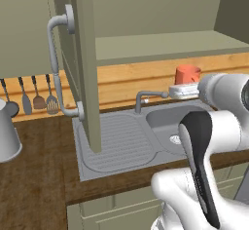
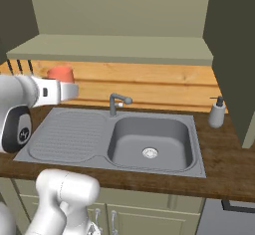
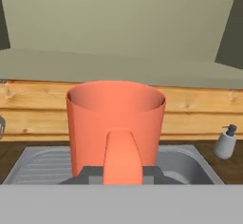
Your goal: Gather all objects into one cabinet and sort the glasses and bowls to opposite sides.
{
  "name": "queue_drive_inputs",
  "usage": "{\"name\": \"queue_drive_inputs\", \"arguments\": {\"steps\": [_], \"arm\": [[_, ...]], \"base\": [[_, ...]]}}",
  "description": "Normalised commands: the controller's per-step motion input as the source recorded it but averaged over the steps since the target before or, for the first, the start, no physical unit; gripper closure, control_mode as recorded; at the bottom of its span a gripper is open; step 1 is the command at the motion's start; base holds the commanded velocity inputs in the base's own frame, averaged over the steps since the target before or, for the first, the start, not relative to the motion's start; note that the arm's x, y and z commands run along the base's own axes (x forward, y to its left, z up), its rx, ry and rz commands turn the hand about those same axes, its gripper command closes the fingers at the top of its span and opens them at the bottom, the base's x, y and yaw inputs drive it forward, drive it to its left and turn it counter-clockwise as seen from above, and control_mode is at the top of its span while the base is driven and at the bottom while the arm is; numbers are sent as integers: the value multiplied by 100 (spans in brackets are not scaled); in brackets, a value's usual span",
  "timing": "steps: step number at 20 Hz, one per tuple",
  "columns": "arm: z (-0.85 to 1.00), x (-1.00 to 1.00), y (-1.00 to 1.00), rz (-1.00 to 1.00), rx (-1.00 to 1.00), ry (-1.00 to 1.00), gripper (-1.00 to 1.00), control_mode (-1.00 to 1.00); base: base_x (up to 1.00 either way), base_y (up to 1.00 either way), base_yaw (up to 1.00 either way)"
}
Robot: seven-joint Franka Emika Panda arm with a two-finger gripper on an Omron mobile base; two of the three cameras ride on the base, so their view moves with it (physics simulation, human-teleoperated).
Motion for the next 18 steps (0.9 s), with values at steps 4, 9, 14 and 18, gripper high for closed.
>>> {"name": "queue_drive_inputs", "arguments": {"steps": [4,9,14,18], "arm": [[0,-46,-6,0,4,2,100,-100],[0,-10,-1,0,1,0,100,100],[0,0,0,0,0,0,100,100],[0,0,0,0,0,0,100,100]], "base": [[0,0,0],[-49,-5,0],[-95,-15,0],[-99,-9,0]]}}
